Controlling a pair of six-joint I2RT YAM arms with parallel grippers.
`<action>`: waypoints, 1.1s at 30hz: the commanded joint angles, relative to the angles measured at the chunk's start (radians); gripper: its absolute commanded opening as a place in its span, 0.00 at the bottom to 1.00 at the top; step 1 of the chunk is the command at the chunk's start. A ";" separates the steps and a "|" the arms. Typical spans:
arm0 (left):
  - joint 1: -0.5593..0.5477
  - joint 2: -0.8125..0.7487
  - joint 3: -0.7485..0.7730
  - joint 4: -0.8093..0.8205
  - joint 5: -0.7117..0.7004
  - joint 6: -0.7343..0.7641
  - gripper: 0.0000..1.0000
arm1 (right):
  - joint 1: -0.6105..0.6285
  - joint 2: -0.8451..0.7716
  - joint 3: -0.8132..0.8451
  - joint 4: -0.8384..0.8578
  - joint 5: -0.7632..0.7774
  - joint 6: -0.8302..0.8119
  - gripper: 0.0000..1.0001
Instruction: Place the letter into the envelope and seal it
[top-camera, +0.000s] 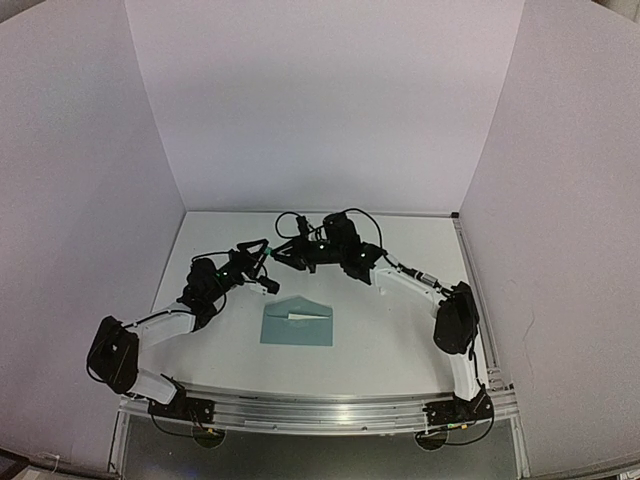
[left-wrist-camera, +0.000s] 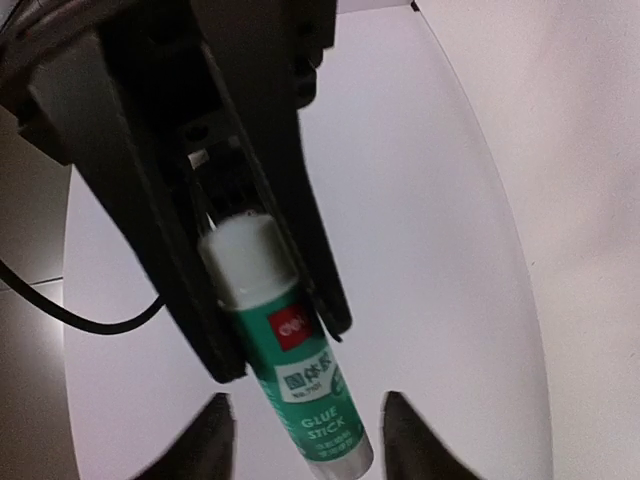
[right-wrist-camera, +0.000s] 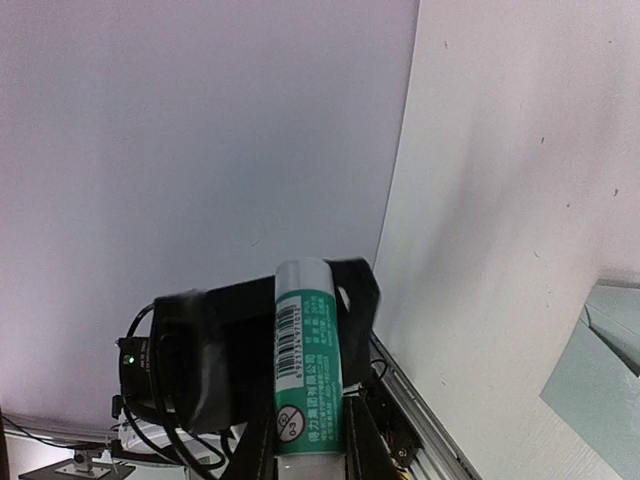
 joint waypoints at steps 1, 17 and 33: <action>-0.030 -0.144 0.142 -0.397 -0.063 -0.232 0.99 | -0.035 -0.068 -0.045 0.002 0.031 -0.140 0.00; -0.010 -0.036 0.734 -1.737 0.370 -0.775 0.96 | 0.009 -0.364 -0.292 -0.199 0.026 -1.288 0.00; -0.015 0.008 0.779 -1.760 0.489 -0.800 0.76 | 0.120 -0.341 -0.258 -0.232 0.098 -1.731 0.00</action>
